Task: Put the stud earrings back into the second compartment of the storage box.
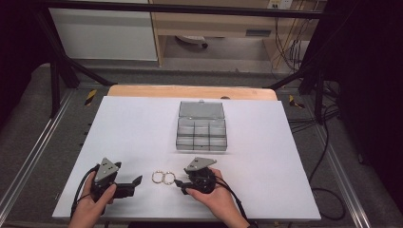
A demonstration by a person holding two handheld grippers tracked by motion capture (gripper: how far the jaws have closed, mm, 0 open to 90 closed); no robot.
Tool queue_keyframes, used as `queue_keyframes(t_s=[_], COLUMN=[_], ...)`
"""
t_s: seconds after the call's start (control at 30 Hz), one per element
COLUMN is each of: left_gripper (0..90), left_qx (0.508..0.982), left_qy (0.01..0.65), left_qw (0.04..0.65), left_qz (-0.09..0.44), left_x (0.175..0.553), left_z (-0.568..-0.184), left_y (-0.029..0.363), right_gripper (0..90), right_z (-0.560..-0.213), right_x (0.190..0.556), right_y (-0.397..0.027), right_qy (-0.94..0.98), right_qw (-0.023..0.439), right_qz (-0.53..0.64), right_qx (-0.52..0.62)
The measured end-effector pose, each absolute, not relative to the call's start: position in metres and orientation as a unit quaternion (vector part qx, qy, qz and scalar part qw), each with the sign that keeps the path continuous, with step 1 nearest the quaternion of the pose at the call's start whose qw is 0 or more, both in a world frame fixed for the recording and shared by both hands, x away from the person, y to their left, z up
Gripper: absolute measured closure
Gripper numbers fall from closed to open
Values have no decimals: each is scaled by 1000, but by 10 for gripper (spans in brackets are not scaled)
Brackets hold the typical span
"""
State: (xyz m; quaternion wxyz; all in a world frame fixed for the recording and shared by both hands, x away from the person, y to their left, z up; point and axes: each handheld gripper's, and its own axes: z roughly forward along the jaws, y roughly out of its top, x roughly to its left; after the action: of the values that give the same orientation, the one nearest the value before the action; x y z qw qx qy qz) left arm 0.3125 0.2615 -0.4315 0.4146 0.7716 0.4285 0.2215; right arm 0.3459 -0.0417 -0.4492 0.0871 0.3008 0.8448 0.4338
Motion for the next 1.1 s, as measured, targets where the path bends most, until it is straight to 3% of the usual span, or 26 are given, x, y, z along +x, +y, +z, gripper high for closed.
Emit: queue_keyframes(t_s=[0.27,0.5,0.8,1.1], left_gripper=[72,72,71,72], left_qx=[774,773,775,775], left_qy=[426,428,424,426], left_qw=[414,412,413,412], left_qz=[221,223,222,221], left_x=[313,313,313,313], left_z=[-432,-432,-432,-431], left_y=[261,262,261,261], right_gripper=[632,712,858,865], right_z=[-449,-452,-458,-450], right_x=[344,348,348,349], right_y=[-11,5,11,3], right_qy=[863,874,880,869], right_qw=[73,62,85,83], right_qz=[430,420,408,429], right_qx=[254,238,229,232])
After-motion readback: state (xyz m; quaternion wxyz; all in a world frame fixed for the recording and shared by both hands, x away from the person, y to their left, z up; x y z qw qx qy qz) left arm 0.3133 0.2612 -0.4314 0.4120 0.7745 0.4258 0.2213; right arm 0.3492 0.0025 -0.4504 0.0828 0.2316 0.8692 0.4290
